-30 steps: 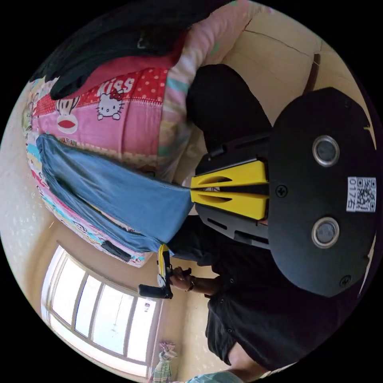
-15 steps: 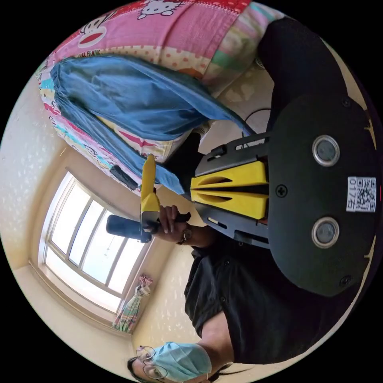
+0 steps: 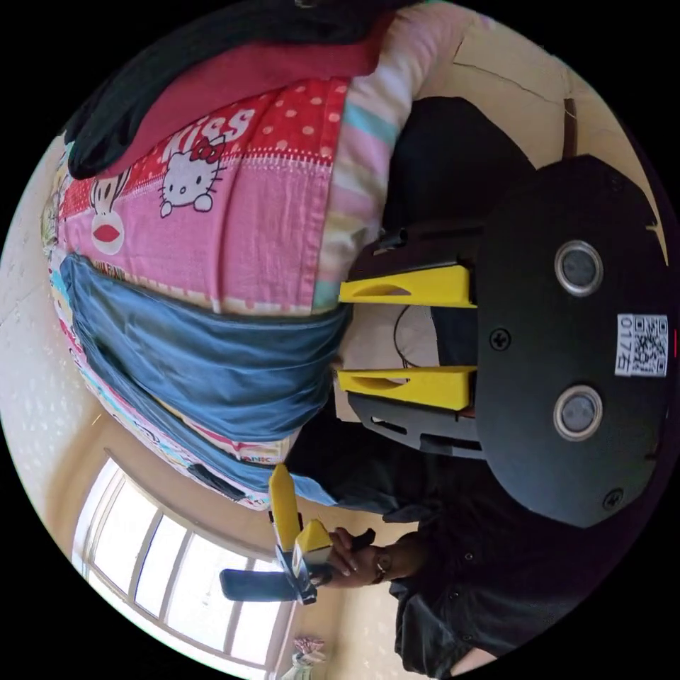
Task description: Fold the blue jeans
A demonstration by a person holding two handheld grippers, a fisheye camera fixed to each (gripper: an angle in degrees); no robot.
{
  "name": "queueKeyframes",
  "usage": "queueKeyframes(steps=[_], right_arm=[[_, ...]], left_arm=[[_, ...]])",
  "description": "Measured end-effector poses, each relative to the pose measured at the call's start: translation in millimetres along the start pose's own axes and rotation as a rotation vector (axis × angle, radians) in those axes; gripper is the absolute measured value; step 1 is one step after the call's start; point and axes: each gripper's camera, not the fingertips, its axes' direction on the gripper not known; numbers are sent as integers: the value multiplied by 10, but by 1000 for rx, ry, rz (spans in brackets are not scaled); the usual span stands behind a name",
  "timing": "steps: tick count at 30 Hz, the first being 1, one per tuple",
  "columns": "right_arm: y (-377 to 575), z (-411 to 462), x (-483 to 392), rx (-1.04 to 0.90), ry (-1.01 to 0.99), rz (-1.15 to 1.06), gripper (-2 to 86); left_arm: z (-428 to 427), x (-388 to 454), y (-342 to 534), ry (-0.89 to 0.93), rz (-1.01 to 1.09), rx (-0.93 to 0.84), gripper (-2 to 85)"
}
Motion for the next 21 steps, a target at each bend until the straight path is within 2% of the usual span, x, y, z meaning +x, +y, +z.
queueKeyframes(steps=[5,7,9,15,17,19,21], right_arm=[[-158,154,-66,-62,45,-2,113],[-145,45,-95,-31,62,0,87],[-94,-184,-154,10,-41,-58,41],[-31,-741,-412,120,-324,-183,19],[-77,-827,-513,148,-366,-232,17],[-171,-831,-582,139,-425,-268,15],[-307,-797,-649,95,-511,-286,14]], left_arm=[[-20,-43,58,-9,-22,-4,168],[-31,-71,78,7,-34,3,168],[-44,-77,85,24,-36,8,168],[-75,33,-42,-2,-24,-4,205],[19,36,-167,20,-18,-68,206],[130,-10,-242,36,-27,-128,189],[216,-68,-264,56,-29,-167,129]])
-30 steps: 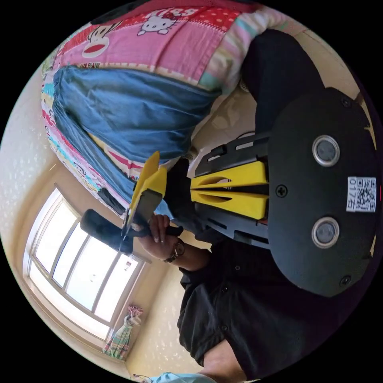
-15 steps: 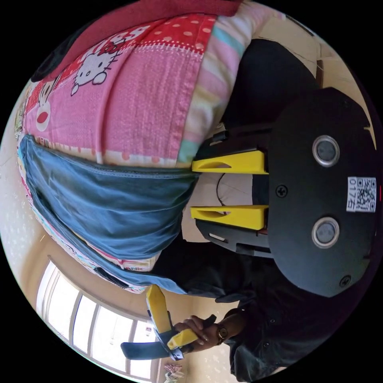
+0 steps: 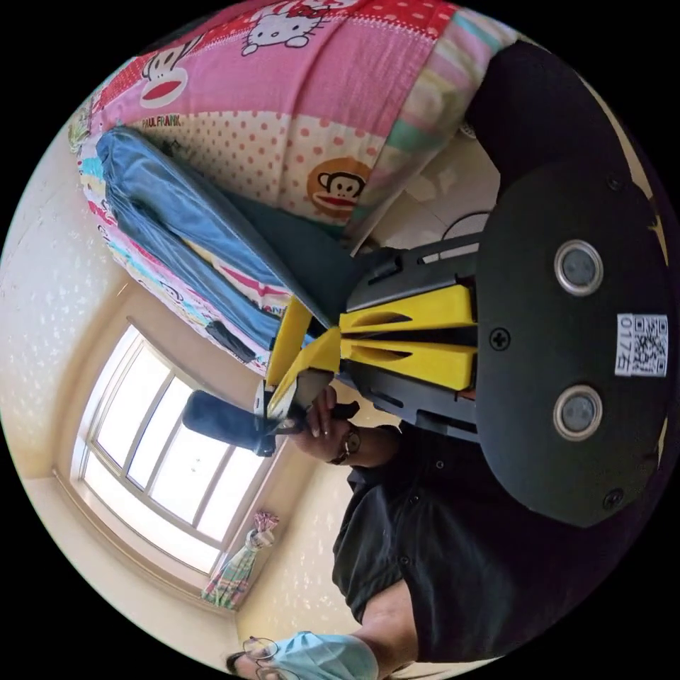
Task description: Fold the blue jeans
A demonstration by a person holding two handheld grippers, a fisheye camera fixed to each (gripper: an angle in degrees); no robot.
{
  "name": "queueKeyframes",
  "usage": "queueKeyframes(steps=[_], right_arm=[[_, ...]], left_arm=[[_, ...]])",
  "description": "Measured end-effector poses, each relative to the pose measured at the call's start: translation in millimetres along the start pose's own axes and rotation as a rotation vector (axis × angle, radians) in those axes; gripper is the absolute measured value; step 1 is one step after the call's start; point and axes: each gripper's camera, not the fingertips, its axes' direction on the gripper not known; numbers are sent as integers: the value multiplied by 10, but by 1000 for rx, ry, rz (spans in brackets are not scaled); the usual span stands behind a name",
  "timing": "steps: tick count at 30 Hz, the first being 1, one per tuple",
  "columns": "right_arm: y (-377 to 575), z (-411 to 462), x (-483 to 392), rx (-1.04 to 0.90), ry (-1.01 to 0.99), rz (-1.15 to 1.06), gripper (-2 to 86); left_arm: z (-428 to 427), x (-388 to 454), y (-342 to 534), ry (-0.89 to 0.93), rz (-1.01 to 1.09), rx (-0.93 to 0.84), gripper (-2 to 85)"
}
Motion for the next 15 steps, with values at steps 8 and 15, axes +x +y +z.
queueKeyframes(steps=[8,15], right_arm=[[-566,-440,-198,-145,125,32,5],[-2227,-1066,101,15,290,181,5]], left_arm=[[-526,-215,441,56,-9,184,-7],[-1044,-442,752,107,-20,282,-9]])
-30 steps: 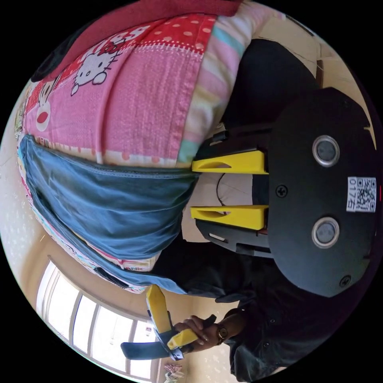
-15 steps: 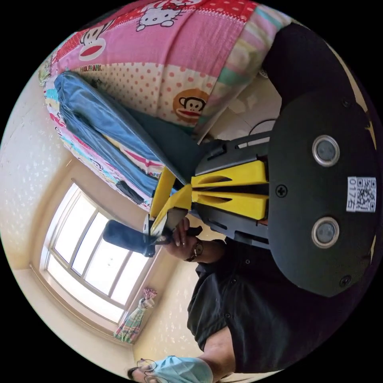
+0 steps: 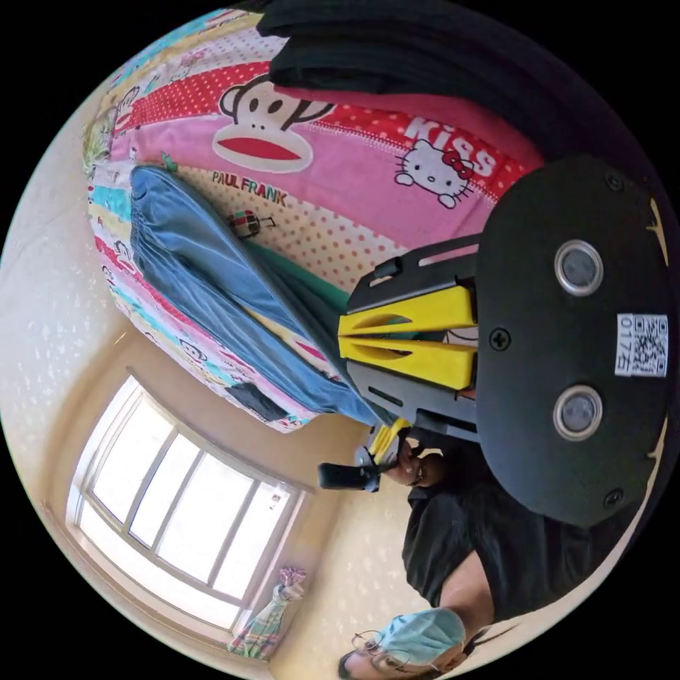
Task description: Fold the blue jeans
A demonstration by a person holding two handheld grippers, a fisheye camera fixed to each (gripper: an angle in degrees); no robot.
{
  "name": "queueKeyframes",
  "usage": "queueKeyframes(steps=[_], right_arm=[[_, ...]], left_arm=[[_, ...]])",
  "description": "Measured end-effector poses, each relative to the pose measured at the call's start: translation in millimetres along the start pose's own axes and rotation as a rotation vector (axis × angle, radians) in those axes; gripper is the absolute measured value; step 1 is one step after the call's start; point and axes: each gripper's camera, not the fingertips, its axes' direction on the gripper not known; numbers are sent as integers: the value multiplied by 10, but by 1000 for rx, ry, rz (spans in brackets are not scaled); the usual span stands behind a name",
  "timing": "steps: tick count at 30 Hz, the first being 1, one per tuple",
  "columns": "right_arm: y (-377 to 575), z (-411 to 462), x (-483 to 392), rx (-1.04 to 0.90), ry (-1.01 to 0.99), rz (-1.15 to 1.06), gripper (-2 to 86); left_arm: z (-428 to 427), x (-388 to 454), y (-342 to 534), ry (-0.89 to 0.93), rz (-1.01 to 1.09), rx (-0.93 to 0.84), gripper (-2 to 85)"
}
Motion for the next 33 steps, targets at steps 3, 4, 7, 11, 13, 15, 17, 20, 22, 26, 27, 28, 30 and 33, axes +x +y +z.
queueKeyframes(steps=[3,4,7,11,13,15,17,20,22,26,27,28,30,33], right_arm=[[-782,102,347,41,-4,152,9],[-929,139,415,43,7,174,11],[-1576,340,758,43,-56,257,28],[-2149,520,1134,117,-123,430,111],[-2323,567,1227,141,-122,475,128],[-2518,629,1265,177,-124,491,121],[-2633,642,1190,221,-142,443,70],[-2783,597,880,331,-116,384,28],[-2931,592,574,360,-78,315,20],[-3505,847,-396,303,16,98,12],[-3688,1022,-678,264,33,49,11],[-3772,1127,-814,245,39,24,11],[-4049,1649,-1282,184,67,-23,12],[-4238,2301,-1615,167,30,-22,15]], left_arm=[[-239,-87,82,21,-20,46,-9],[-311,-122,118,31,-28,58,-9],[-448,-220,189,50,-42,60,-9],[-659,-455,236,134,-77,69,-10],[-757,-562,248,166,-98,75,-10],[-862,-644,273,193,-110,84,-10],[-1016,-730,312,243,-117,88,-10],[-1293,-882,420,411,-130,123,-10],[-1520,-1037,563,528,-161,198,-10],[-2149,-1422,1059,564,-275,377,-10],[-2253,-1470,1141,546,-290,401,-9],[-2467,-1564,1302,499,-313,448,-9],[-2768,-1726,1533,431,-363,506,-9],[-3244,-1968,1860,336,-410,599,-9]])
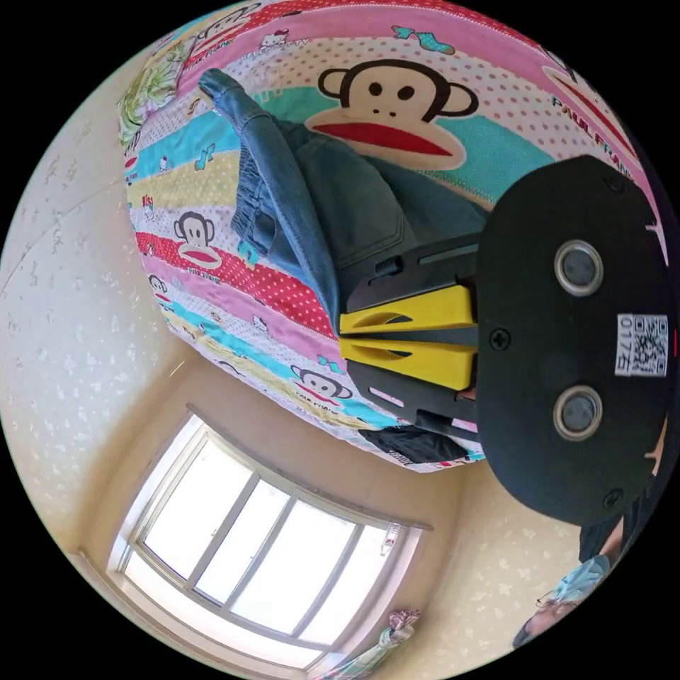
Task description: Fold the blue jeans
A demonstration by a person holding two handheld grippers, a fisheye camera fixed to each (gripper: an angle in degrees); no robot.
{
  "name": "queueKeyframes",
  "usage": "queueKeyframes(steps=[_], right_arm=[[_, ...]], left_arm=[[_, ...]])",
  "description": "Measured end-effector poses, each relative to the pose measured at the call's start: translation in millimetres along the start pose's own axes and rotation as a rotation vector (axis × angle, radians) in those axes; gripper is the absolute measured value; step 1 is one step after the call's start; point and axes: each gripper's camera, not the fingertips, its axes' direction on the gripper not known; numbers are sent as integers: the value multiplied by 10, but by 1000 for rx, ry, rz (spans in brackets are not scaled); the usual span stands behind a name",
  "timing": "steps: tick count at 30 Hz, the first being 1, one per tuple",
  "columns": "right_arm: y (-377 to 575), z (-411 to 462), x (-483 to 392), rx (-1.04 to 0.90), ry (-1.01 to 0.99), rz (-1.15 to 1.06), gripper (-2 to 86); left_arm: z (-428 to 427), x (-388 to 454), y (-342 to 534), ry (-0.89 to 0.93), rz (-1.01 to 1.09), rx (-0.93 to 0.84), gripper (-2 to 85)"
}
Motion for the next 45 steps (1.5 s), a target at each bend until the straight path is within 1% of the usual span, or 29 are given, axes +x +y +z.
queueKeyframes(steps=[2,4,6,8,10,11,13,15,17,19,21,22,25,28,32,35,37,39,41,42,43,45], right_arm=[[11,404,-55,-57,-60,44,17],[88,733,-78,-127,-122,52,20],[253,962,-155,-182,-118,30,27],[394,1021,-260,-247,-131,-30,43],[618,998,-421,-339,-110,-128,65],[849,931,-549,-388,-64,-206,77],[1275,803,-705,-457,3,-287,85],[1932,629,-841,-542,34,-327,91],[2435,533,-892,-585,52,-316,92],[2900,458,-919,-595,62,-298,94],[3419,488,-892,-630,127,-209,94],[3526,502,-892,-631,128,-191,94],[3903,489,-964,-558,92,-123,103],[4105,559,-1014,-511,-34,-72,96],[4194,1089,-802,-601,-16,-70,93],[4204,1430,-740,-679,-120,-160,64],[4191,1533,-711,-713,-206,-177,40],[4148,1473,-675,-697,-341,-183,20],[4124,1308,-669,-660,-376,-174,13],[4117,1164,-684,-637,-425,-171,10],[4116,1090,-699,-627,-460,-173,9],[4149,831,-773,-605,-595,-179,7]], left_arm=[[-365,-67,-99,-95,-2,41,-8],[-545,-145,-178,-165,-20,50,-6],[-687,-215,-223,-192,-17,88,0],[-799,-335,-252,-155,-22,114,16],[-795,-434,-256,-83,-31,87,36],[-763,-476,-243,-28,-29,55,51],[-722,-461,-173,-11,-21,38,84],[-677,-344,-76,-98,4,23,102],[-569,-130,67,-292,23,-6,127],[-482,-18,166,-371,27,-23,142],[-401,49,264,-390,30,-28,142],[-332,74,317,-410,29,-42,136],[-93,152,406,-523,44,-138,104],[21,307,511,-610,82,-141,86],[135,513,606,-709,127,-200,41],[225,761,601,-777,197,-257,25],[262,933,580,-766,245,-305,16],[231,1119,571,-791,290,-327,11],[79,1336,569,-841,327,-353,6],[21,1386,570,-845,336,-358,5],[-126,1477,571,-847,347,-353,4],[-388,1564,569,-842,346,-310,2]])
